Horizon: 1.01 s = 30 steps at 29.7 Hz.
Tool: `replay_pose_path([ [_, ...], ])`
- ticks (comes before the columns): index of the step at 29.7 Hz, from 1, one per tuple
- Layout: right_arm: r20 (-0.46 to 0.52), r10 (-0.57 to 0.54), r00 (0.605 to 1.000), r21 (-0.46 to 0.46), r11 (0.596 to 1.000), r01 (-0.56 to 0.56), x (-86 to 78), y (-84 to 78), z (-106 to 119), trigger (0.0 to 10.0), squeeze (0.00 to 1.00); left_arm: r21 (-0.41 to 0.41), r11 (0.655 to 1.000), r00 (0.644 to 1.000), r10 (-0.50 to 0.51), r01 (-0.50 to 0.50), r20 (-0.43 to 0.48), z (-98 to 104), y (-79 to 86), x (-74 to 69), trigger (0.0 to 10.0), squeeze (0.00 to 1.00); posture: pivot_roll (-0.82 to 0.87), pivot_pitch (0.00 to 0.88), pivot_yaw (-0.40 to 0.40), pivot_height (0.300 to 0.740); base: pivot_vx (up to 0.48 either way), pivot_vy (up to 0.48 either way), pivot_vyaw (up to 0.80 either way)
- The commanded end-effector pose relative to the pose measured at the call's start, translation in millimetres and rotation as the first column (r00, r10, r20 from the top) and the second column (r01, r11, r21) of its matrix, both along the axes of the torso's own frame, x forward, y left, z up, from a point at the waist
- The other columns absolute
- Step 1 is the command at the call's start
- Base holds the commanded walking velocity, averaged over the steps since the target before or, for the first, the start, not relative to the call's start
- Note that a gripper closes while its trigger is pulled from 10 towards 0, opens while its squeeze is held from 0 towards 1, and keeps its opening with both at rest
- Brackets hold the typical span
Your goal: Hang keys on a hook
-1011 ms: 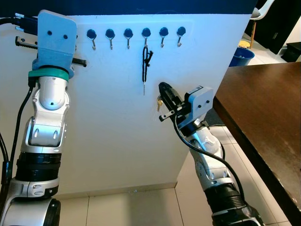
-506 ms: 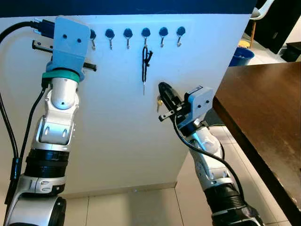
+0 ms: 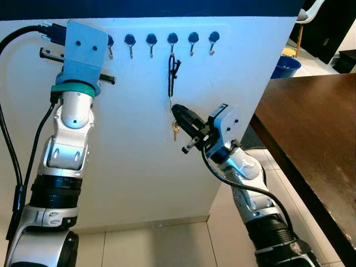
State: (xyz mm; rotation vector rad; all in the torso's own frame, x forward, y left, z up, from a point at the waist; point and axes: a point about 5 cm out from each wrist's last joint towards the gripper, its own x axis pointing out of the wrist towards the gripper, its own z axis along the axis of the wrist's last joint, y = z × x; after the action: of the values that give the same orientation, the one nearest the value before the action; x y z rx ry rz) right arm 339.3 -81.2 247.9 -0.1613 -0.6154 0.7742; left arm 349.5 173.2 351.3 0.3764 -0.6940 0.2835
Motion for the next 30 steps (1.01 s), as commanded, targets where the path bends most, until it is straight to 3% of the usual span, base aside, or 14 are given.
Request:
replay_pose_path([
  [1, 0.011, 0.014, 1.000, -0.008, 1.000, -0.014, -0.8, 2.6, 3.3, 10.0, 0.00, -0.004, 1.000, 1.000, 0.000, 0.000, 0.005, 1.0, 0.7, 0.5, 10.0, 0.00, 0.13, 0.106, 0.109, 0.740, 0.000, 0.000, 0.00],
  [15, 0.004, 0.032, 0.999, -0.007, 0.999, -0.032, -1.2, 5.4, 3.1, 10.0, 0.00, -0.001, 1.000, 1.000, 0.002, -0.002, 0.006, 2.0, -0.4, 3.5, 10.0, 0.00, 0.13, 0.106, 0.113, 0.740, 0.000, 0.000, 0.00],
  [30, -0.002, 0.029, 1.000, -0.004, 1.000, -0.029, -0.3, 5.6, 1.4, 10.0, 0.00, -0.010, 0.999, 0.998, 0.043, -0.043, 0.053, 11.3, 12.2, -8.7, 10.0, 0.00, 0.13, 0.107, 0.107, 0.740, 0.000, 0.000, 0.00],
])
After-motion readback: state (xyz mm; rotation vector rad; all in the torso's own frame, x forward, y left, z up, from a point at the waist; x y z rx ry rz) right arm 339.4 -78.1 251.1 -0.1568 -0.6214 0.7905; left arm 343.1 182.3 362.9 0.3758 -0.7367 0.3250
